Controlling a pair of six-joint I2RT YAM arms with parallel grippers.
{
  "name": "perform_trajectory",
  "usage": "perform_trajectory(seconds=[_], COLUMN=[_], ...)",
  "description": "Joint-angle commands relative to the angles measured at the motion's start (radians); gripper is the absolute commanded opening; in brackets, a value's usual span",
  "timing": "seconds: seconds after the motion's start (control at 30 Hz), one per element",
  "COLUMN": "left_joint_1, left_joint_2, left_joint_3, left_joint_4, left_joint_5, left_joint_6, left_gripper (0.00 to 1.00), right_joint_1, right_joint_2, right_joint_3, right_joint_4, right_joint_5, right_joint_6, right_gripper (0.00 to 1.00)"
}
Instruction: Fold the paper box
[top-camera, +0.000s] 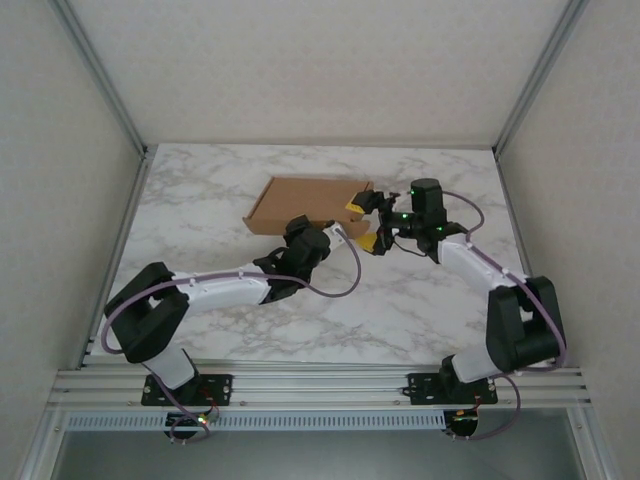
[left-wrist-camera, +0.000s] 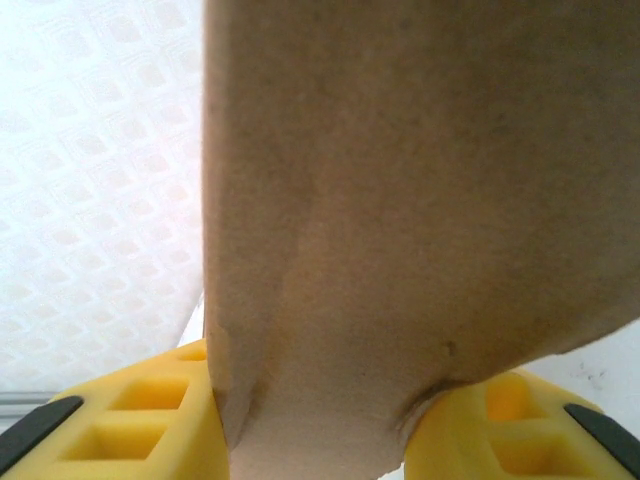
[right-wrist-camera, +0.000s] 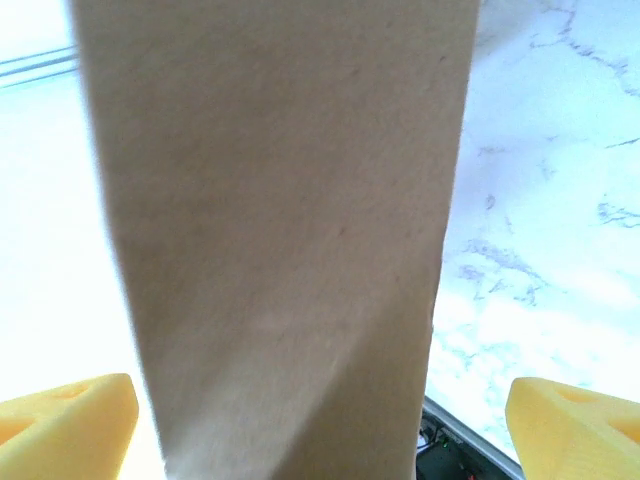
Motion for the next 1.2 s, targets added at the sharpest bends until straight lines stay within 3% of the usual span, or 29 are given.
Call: perform_trajectory(seconds=[0.0,0.27,0.37,0.53,0.67,0.87,1.17], left_joint_1=[0.003,-0.019,-0.046,-0.096,-0.105,-0.108,-0.109], left_joint_2=[-0.055,-0.095,-0.095,-0.031,-0.010,0.047,0.163], left_joint_3=[0.078,0.292,0.367,0.460,0.504,0.613,0.688], left_joint_4=[-0.187,-0.649,-0.804,-1.054,-1.153,-1.306,-1.369], left_joint_5=[-0.011,0.046,0.092,0.048,0.105,0.216,0.370], left_joint_6=[-0.062,-0.164,-0.195,-0.232,-0.265,-0.274,-0.295], left_gripper=[0.23,0.22,0.22,0.24,0.23,0.23,0.26], right_joint_1=[-0.016,-0.103,-0.117,-0.120,-0.120,-0.120,-0.119], right_joint_2=[-0.075,-0.292,-0.309,-0.320,-0.304,-0.236,-0.190], right_joint_3=[-0.008,0.012,0.055,0.076,0.073,0.045,0.010], right_joint_4=[-0.143,-0.486,-0.588,-0.674,-0.692,-0.656,-0.629], right_joint_5=[0.050,0.340,0.406,0.518,0.536,0.445,0.396], right_joint_6=[-0.059,-0.252,-0.354,-0.469,-0.542,-0.573,-0.580], right_gripper=[0.97,0.96,0.95,0.94,0.93,0.87,0.85])
